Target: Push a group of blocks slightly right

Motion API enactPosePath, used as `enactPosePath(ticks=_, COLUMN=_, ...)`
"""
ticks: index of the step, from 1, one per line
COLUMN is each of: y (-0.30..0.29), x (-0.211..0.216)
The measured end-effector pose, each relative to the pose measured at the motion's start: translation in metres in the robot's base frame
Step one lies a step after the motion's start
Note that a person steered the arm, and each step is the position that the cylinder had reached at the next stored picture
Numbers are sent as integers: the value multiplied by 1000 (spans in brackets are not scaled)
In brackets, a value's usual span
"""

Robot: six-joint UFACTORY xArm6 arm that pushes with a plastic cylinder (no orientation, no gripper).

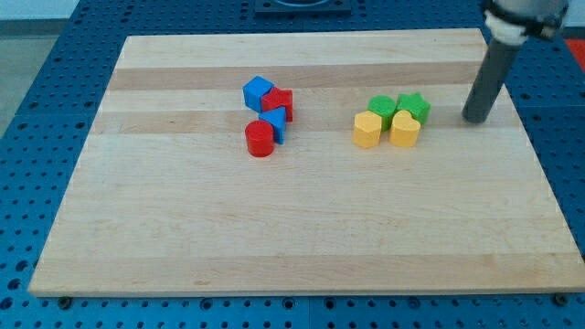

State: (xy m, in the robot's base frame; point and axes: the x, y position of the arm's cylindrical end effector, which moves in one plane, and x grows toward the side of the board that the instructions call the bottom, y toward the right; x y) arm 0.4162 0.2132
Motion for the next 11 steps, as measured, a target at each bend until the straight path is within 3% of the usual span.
enactPosePath(ticks=1, y=-48, x=88)
enactPosePath(ticks=2, y=-162, x=97)
enactPosePath(ticks=3, y=-180, x=39)
enactPosePath(ticks=4, y=-186, x=1)
enactPosePath(ticks=11, y=-81, x=-16)
